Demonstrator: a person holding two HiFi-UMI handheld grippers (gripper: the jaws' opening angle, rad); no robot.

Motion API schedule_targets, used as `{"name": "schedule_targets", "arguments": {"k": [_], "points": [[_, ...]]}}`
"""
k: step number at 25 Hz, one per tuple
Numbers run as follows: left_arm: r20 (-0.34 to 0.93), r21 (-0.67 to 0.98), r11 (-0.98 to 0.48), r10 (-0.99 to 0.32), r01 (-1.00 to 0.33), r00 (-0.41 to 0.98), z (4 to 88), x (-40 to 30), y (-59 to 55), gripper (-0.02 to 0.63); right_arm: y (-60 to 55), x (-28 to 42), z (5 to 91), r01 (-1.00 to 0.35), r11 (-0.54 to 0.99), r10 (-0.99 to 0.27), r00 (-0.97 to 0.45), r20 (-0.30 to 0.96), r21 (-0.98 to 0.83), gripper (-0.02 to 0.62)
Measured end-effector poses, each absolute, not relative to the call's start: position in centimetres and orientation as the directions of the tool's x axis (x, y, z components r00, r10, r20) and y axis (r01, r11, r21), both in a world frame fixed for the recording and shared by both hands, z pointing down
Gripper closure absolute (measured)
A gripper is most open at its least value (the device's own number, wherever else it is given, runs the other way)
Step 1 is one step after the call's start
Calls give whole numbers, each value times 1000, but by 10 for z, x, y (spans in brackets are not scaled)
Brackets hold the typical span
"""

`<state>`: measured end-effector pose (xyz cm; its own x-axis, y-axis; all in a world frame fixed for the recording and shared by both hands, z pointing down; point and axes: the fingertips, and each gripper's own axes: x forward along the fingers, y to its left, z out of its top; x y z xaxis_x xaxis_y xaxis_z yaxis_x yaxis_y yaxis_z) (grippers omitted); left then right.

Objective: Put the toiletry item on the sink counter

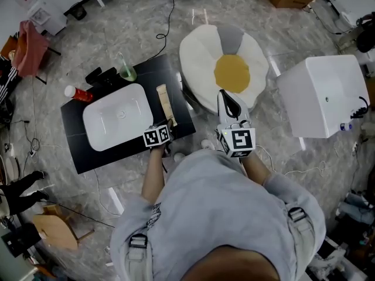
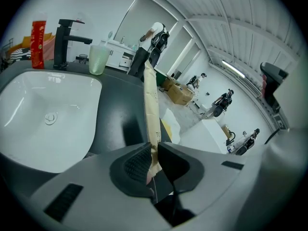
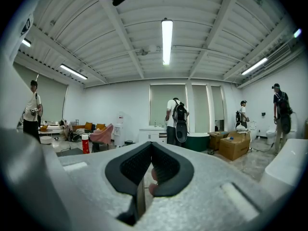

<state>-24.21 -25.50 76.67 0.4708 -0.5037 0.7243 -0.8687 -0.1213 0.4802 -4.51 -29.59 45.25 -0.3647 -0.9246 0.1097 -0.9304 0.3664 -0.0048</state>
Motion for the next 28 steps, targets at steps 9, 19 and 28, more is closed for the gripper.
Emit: {"name": "schedule_targets", "arguments": {"k": [9, 19, 28], "points": [[738, 465, -85, -513, -881, 439, 775, -252, -254, 485, -295, -49, 454, -925, 380, -918, -378, 120, 0, 591], [727, 442, -71, -555, -894, 404, 759, -257, -252, 476, -294, -56, 455, -910, 414, -903, -411, 120, -4, 591], [638, 377, -115, -688, -919, 347, 698, -263, -265, 551, -291, -65, 454, -894, 448, -888, -446, 113, -11, 591]]}}
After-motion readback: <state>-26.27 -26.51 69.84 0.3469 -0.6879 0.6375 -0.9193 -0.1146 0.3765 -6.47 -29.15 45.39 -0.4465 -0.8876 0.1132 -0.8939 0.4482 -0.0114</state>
